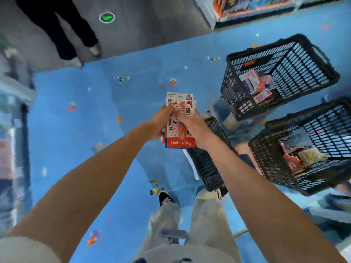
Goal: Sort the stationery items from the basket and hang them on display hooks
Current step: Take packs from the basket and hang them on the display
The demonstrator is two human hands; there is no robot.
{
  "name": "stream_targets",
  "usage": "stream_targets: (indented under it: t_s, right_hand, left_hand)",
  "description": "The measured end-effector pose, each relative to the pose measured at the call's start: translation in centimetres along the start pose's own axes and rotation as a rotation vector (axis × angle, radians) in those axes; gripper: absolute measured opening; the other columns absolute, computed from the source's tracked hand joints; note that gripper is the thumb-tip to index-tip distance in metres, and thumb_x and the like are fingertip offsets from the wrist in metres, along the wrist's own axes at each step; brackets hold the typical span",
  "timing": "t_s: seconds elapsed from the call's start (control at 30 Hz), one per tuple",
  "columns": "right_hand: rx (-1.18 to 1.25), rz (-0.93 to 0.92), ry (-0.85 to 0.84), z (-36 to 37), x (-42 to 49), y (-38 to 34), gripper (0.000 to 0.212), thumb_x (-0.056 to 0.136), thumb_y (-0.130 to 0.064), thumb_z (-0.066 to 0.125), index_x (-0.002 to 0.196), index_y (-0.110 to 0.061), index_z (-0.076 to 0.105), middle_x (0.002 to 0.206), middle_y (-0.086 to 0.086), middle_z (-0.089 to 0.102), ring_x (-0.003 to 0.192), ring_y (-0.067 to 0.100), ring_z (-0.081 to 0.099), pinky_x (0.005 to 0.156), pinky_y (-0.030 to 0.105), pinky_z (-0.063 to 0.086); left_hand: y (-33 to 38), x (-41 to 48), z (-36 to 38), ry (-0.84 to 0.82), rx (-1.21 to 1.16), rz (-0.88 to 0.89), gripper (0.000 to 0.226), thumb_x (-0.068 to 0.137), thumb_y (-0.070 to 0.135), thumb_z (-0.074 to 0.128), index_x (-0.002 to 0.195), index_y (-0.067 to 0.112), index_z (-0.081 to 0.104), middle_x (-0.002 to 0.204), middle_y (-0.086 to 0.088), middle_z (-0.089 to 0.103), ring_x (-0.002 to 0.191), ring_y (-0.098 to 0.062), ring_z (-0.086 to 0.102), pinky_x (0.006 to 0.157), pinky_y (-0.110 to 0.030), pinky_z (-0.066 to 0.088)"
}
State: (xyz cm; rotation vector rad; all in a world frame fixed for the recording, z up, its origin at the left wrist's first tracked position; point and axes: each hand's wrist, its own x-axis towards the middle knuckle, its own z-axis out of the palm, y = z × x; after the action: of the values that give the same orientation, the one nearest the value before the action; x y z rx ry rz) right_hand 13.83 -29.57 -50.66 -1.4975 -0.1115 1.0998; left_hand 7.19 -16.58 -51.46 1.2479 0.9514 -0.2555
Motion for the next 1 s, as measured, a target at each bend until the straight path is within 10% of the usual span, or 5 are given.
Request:
stream_targets:
  t_s: [0.6,0.83,1.0]
  right_hand:
    - [-0.605,0.041,-0.824,46.1,-3.7,5.6,0.032,0.097,-0.004,0.064,0.128,0.003,0.062,0.119,0.032,0.068,0.11,0.05,0.067,0.093,0.06,0.057]
    - [-0.679,0.0,-1.114,64.6,-8.1,10.3,0.025,0.093,-0.012,0.072,0.118,-0.008,0.068,0.103,0.012,0.078,0.093,0.028,0.076,0.078,0.043,0.062]
    - [-0.694,-0.044,-1.354,78.3,-12.8,12.7,0.024,0.091,-0.023,0.077,0.107,-0.015,0.061,0.089,-0.005,0.076,0.083,0.018,0.073,0.066,0.03,0.06]
  left_hand:
    - [-19.0,-24.7,-36.2,0.669,-0.683,0.098,0.026,0.093,0.035,0.047,0.109,0.023,0.064,0.069,0.005,0.073,0.084,-0.023,0.068,0.084,-0.044,0.059]
    - [-27.0,-34.9,-47.5,0.967,-0.902,0.096,0.033,0.101,0.039,0.042,0.115,0.018,0.063,0.1,-0.006,0.07,0.09,-0.027,0.066,0.079,-0.037,0.058]
    - [-30.3,-44.2,-54.8,1.176,-0.972,0.189,0.034,0.101,0.039,0.039,0.096,0.02,0.067,0.078,0.002,0.075,0.063,-0.012,0.07,0.055,-0.021,0.055]
